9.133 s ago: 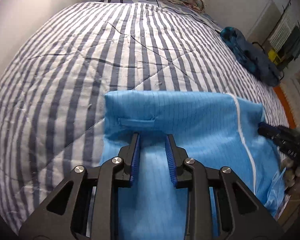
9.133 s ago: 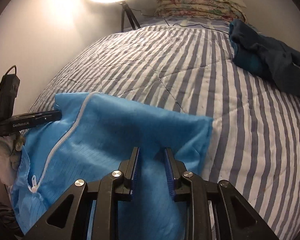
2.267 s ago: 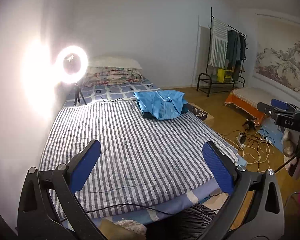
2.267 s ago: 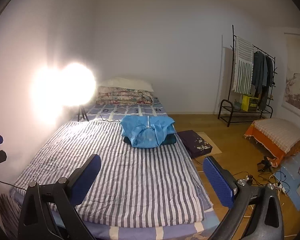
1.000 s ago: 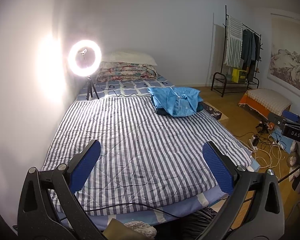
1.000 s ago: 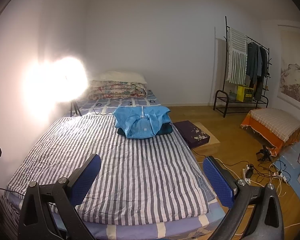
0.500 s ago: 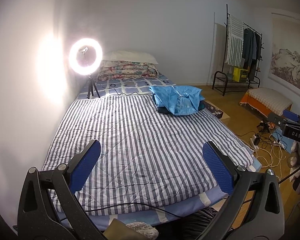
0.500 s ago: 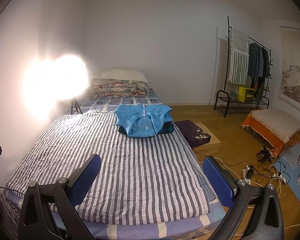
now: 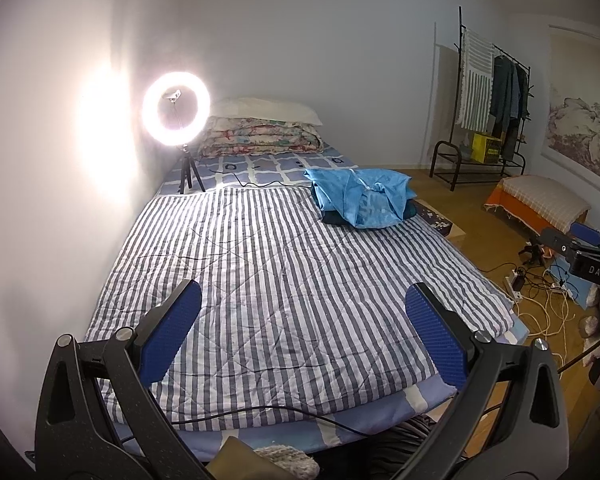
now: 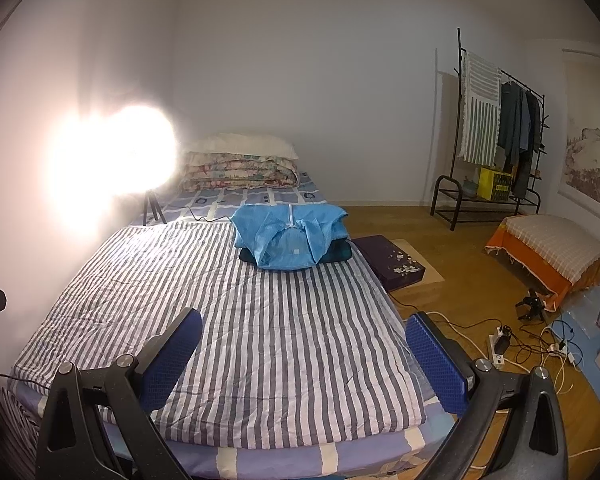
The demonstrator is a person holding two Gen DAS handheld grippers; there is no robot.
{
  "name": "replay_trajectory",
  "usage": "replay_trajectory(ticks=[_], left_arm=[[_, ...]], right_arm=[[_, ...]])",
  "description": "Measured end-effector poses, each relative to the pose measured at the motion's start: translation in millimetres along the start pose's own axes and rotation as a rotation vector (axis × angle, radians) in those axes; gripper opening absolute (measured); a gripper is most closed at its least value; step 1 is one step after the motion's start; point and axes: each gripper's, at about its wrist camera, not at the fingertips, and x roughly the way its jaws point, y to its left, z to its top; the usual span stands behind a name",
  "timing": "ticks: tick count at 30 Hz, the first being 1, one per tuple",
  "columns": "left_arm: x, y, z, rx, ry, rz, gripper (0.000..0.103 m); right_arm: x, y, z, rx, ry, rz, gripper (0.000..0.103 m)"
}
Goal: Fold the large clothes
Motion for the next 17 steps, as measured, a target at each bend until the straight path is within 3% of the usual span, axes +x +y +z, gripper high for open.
replay_trajectory(ticks=[17], left_arm=[[10, -2, -4, 0.016, -0.015, 0.022, 0.103]], right_arm=[[14, -1, -5, 0.015, 0.037, 0.006, 0.103]])
